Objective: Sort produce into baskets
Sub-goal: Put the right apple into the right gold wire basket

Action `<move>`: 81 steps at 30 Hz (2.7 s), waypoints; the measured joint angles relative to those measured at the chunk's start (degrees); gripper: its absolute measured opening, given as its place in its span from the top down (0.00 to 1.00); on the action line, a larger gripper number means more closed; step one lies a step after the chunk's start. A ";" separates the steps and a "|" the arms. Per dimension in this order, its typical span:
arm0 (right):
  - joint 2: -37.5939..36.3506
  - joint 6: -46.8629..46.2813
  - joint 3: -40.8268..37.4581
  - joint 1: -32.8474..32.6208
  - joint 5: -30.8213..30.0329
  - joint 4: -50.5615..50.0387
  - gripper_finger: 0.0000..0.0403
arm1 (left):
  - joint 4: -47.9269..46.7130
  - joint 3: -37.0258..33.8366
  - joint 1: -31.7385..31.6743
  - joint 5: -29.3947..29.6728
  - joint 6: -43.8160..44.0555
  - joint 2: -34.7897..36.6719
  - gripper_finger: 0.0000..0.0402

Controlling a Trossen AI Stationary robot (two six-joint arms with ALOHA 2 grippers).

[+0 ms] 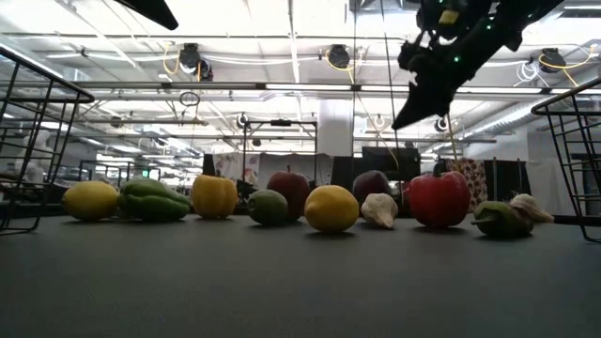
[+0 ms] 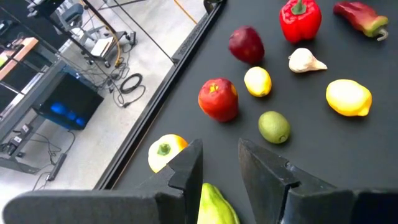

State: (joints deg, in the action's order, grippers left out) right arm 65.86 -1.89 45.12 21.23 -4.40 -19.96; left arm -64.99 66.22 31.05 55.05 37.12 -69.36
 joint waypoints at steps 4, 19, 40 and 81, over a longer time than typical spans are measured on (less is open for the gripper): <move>2.08 0.02 -0.02 0.01 0.11 0.36 1.00 | 0.02 0.00 -0.02 -0.36 0.00 0.00 0.72; 17.60 -8.76 -0.03 0.57 -3.46 20.43 0.89 | 0.04 0.00 -0.02 -0.33 0.01 0.00 0.72; 17.09 -2.41 18.16 -4.20 -11.62 -2.44 0.83 | 0.48 0.00 -0.02 0.18 0.07 0.00 0.72; 52.15 44.78 63.32 18.74 0.42 -47.58 0.37 | 0.62 0.02 -7.18 0.96 -9.07 0.00 0.72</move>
State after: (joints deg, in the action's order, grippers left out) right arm 118.01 42.89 108.44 39.98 -3.99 -67.54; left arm -64.37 66.24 23.87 56.01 28.05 -69.36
